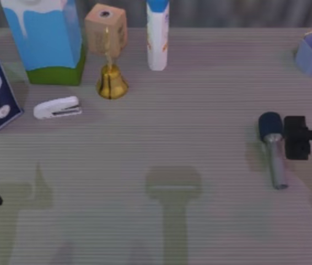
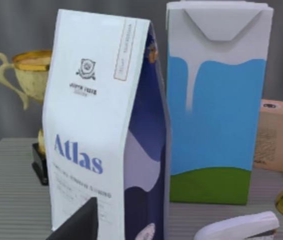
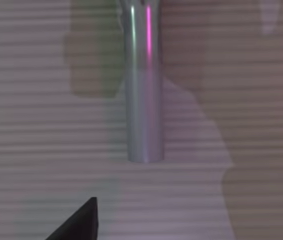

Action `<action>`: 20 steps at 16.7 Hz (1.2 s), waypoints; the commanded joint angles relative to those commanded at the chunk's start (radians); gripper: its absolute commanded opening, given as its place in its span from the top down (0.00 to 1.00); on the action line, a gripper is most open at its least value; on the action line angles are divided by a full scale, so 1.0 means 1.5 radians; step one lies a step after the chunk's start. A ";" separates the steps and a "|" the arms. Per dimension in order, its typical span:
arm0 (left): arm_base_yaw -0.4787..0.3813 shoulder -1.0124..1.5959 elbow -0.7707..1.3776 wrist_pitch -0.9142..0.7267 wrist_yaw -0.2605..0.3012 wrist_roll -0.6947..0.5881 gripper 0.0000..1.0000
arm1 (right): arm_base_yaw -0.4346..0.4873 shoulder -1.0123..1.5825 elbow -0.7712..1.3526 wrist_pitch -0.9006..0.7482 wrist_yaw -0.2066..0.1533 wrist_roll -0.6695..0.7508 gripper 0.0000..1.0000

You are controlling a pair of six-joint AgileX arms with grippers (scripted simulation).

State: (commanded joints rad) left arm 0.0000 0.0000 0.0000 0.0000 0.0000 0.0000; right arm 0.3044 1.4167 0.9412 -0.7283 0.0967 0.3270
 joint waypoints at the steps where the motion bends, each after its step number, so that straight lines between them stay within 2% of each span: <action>1: 0.000 0.000 0.000 0.000 0.000 0.000 0.00 | 0.012 0.054 0.038 -0.028 0.003 0.013 0.00; 6: 0.000 0.000 0.000 0.000 0.000 0.000 0.00 | 0.059 0.242 0.187 -0.125 0.015 0.062 0.00; 10: 0.000 0.000 0.000 0.000 0.000 0.000 0.00 | 0.071 0.293 0.229 -0.148 0.018 0.075 0.00; 16: 0.000 0.000 0.000 0.000 0.000 0.000 0.00 | 0.068 0.298 0.222 -0.136 0.018 0.072 0.00; 20: 0.000 0.000 0.000 0.000 0.000 0.000 0.00 | 0.060 0.352 0.181 -0.038 0.018 0.064 0.00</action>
State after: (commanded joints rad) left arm 0.0000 0.0000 0.0000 0.0000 0.0000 0.0000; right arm 0.3950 1.9452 1.2127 -0.7854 0.1234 0.4236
